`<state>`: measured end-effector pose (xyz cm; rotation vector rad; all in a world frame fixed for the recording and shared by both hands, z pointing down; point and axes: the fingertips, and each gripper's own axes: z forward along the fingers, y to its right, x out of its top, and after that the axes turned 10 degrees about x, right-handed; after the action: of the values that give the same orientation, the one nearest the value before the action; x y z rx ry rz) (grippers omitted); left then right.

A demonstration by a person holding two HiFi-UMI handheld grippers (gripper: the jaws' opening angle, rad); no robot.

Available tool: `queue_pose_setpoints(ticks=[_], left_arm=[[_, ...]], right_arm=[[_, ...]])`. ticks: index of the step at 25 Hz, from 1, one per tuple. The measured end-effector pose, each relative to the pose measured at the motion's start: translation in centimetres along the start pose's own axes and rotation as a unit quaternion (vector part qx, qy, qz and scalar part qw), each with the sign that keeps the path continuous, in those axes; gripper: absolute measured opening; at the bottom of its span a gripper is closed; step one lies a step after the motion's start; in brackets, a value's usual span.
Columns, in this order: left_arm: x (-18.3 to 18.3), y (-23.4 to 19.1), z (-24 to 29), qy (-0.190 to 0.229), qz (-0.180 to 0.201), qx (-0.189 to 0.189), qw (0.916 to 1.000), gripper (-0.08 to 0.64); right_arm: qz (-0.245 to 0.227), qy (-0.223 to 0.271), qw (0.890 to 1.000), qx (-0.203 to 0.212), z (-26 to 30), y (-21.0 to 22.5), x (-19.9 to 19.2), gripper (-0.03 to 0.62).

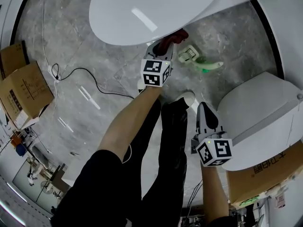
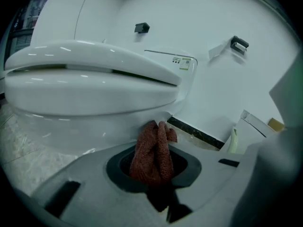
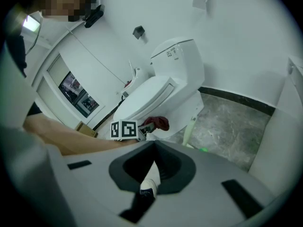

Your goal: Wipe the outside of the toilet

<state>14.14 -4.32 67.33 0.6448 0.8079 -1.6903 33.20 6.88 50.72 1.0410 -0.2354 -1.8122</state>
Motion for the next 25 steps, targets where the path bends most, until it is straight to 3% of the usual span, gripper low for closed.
queue_pose_setpoints(ticks=[19, 25], left_arm=[[-2.2, -16.7, -8.5, -0.07, 0.028, 0.014, 0.9971, 0.067], [0.5, -23.6, -12.2, -0.065, -0.028, 0.075, 0.9947, 0.068]], right_arm=[[-0.044, -0.031, 0.998, 0.03, 7.3, -11.0, 2.8, 0.003], [-0.045, -0.022, 0.998, 0.024, 7.8, -14.8, 4.5, 0.003]])
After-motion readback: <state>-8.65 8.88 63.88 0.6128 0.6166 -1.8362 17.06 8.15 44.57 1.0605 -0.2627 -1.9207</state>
